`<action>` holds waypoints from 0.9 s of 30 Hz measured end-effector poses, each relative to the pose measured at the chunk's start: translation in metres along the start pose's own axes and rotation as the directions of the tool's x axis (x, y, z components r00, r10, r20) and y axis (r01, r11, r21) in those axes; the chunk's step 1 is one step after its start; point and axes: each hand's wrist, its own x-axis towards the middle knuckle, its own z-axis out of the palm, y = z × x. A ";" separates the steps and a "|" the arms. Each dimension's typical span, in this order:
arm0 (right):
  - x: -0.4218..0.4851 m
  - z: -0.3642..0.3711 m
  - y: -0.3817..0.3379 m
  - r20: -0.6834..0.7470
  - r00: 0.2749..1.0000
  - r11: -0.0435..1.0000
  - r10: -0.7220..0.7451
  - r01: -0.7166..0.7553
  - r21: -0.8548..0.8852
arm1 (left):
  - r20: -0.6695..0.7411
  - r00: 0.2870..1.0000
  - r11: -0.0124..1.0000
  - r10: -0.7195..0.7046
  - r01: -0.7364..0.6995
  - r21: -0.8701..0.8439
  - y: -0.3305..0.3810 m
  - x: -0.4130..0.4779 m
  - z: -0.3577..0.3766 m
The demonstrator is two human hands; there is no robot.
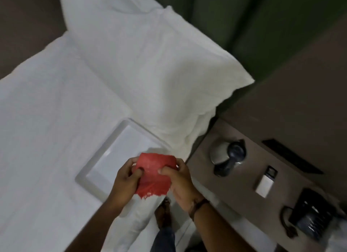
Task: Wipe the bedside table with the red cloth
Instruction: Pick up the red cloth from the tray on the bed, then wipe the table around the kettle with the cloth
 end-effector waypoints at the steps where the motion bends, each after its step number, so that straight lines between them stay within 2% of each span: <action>1: -0.010 -0.021 0.001 0.004 1.000 0.992 0.026 -0.026 0.123 | 0.065 0.998 1.000 0.007 -0.008 0.007 0.007 -0.007 0.015; 3: -0.030 -0.063 0.003 0.032 0.999 0.953 0.038 -0.046 0.300 | 0.195 0.981 0.998 0.013 -0.023 0.050 0.020 -0.019 0.051; 6: -0.051 -0.129 0.008 0.100 0.994 0.895 -0.033 -0.015 0.445 | 0.337 0.941 0.987 0.017 -0.069 0.144 0.024 -0.025 0.118; 11: -0.066 -0.236 0.019 0.051 0.998 0.852 -0.044 0.010 0.524 | 0.489 0.872 0.948 0.020 -0.173 0.269 0.010 -0.022 0.230; 15: -0.062 -0.305 0.029 -0.057 0.998 0.792 0.017 0.022 0.610 | 0.604 0.794 0.843 0.067 -0.369 0.391 -0.009 -0.013 0.307; 18: -0.049 -0.343 0.030 -0.142 0.990 0.786 -0.003 0.091 0.611 | 0.627 0.742 0.641 0.238 -0.605 0.473 -0.020 0.002 0.348; 20: -0.032 -0.363 0.033 -0.252 0.968 0.824 -0.016 0.156 0.545 | 0.580 0.692 0.378 0.430 -0.721 0.581 -0.025 0.025 0.365; 21: -0.021 -0.370 0.033 -0.294 0.955 0.841 -0.029 0.182 0.509 | 0.561 0.678 0.238 0.475 -0.712 0.660 -0.027 0.038 0.372; 24: 0.019 -0.377 0.033 -0.346 0.928 0.875 -0.139 0.279 0.397 | 0.591 0.696 -0.054 0.408 -0.627 0.777 -0.034 0.081 0.383; 27: 0.062 -0.363 0.029 -0.411 0.830 0.854 -0.376 0.483 0.194 | 0.633 0.690 -0.172 0.350 -0.617 0.768 -0.051 0.109 0.385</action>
